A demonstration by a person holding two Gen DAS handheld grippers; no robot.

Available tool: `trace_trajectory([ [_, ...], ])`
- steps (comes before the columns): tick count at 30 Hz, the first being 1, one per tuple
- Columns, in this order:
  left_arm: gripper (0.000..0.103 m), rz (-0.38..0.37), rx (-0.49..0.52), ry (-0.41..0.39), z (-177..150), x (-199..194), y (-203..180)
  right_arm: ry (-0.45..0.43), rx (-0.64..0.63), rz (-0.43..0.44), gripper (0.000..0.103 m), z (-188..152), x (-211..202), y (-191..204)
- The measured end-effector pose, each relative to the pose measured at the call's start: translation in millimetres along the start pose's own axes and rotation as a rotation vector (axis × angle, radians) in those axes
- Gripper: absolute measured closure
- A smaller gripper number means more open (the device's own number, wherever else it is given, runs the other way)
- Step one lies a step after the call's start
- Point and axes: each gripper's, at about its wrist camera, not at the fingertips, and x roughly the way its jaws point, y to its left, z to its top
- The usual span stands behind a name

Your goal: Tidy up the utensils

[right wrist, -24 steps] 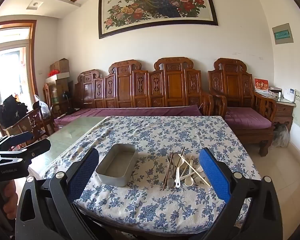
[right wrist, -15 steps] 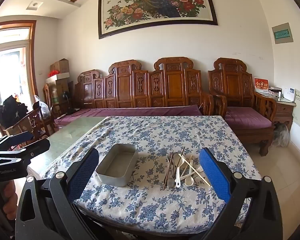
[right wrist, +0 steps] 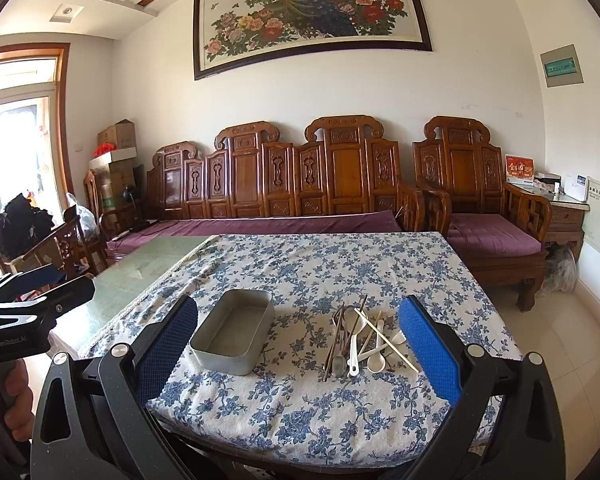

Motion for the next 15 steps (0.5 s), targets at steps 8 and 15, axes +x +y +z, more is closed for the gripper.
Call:
trace_trajectory([
  [8,0.006,-0.001,-0.002,-0.003,2.7,-2.6,0.4,-0.002,-0.001,0.001,0.002,5.7,0.1,-1.2],
  [15,0.006,-0.003,-0.003,-0.006,10.4,-4.5,-1.0,-0.003,0.001,0.0,0.002,5.5,-0.3,-1.2],
])
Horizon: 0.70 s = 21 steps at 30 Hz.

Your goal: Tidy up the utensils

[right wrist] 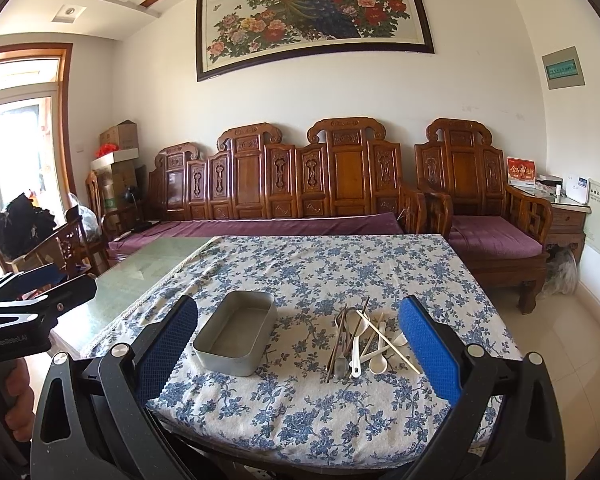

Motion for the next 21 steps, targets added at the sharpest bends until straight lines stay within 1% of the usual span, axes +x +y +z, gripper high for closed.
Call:
trace_trajectory([
  [3,0.006,0.0,-0.003,-0.005,5.4,-3.7,-0.5,0.0,0.001,-0.001,0.002,0.4,-0.3,-0.2],
  [21,0.006,-0.005,-0.007,-0.015,1.8,-7.0,1.7,-0.003,0.001,0.0,0.002,0.5,-1.1,-0.1],
])
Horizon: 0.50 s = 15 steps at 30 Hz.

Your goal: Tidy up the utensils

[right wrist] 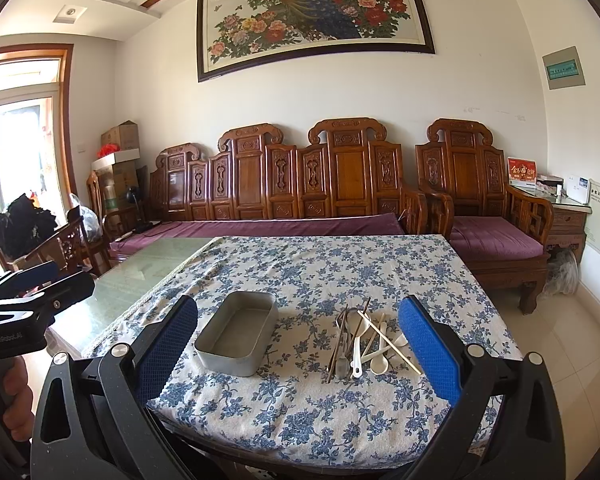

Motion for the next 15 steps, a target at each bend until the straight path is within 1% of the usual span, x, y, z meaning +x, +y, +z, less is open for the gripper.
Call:
trace_trajectory([
  [15,0.006,0.0,0.001,-0.001,-2.3,0.7,-0.7,-0.002,0.0,0.001,0.002,0.1,-0.2,-0.6],
])
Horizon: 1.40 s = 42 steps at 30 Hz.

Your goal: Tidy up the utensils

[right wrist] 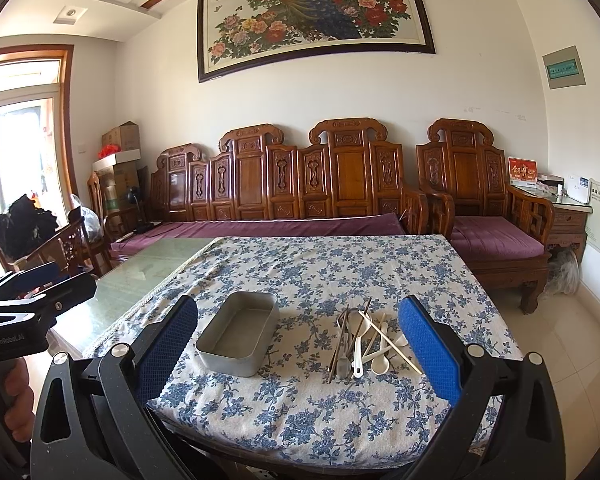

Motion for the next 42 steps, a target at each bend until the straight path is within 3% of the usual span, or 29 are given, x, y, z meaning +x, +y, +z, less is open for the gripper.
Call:
trace_trajectory([
  [16,0.006,-0.003,0.002,0.01,-2.0,3.1,-1.4,0.006,0.002,0.001,0.002,-3.8,1.2,1.9],
  [23,0.006,-0.026,0.005,0.084,-15.3,29.6,-1.2,0.041,0.002,-0.002,0.002,-8.4,14.6,5.0],
  [31,0.006,-0.075,0.015,0.179,-32.5,69.7,-3.5,0.107,-0.011,-0.004,0.003,-23.1,53.6,-15.8],
  [42,0.006,-0.106,0.037,0.277,-32.8,132.4,-14.2,0.234,0.005,-0.012,0.016,-22.7,124.2,-71.9],
])
